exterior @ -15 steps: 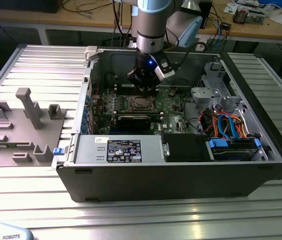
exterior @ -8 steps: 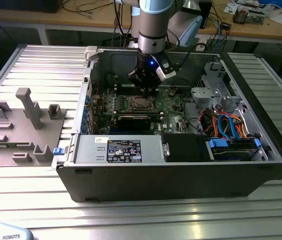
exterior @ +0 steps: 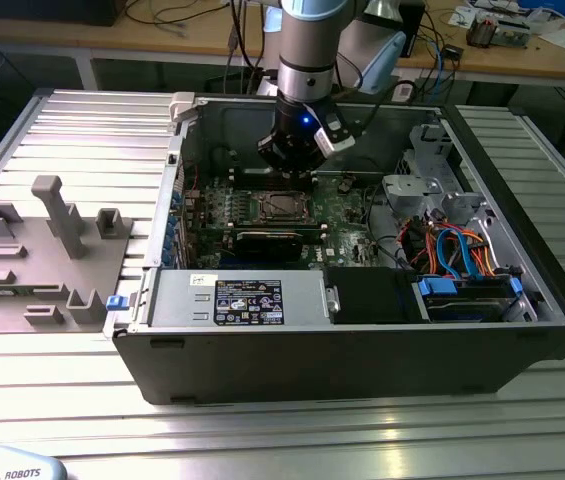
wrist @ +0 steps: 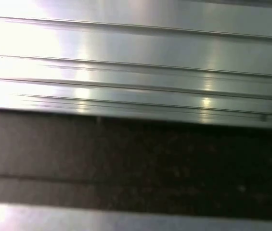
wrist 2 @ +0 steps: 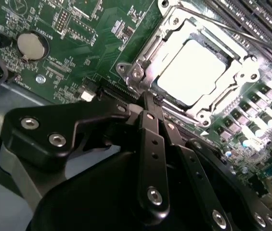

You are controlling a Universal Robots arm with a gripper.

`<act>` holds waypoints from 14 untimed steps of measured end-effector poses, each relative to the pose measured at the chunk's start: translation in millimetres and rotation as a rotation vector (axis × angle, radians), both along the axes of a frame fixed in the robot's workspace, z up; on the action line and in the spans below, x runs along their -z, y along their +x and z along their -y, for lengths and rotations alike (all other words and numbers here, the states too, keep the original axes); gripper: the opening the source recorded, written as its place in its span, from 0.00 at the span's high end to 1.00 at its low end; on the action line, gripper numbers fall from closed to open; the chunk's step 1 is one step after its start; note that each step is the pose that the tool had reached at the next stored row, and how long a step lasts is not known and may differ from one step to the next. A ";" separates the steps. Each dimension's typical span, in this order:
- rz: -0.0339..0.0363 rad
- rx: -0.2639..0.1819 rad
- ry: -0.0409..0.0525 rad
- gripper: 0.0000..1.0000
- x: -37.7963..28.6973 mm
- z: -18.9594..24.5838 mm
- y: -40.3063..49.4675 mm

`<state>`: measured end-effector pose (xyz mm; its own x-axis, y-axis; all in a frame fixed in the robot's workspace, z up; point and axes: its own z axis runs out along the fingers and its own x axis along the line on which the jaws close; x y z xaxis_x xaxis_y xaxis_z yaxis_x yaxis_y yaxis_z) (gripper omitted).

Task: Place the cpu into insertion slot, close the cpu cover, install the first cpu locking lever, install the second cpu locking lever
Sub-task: 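Install the first cpu locking lever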

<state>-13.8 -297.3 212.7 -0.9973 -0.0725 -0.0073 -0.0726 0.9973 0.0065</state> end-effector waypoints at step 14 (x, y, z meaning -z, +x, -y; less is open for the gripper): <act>0.0000 0.000 -0.0003 0.89 -5.9 46.4 -0.1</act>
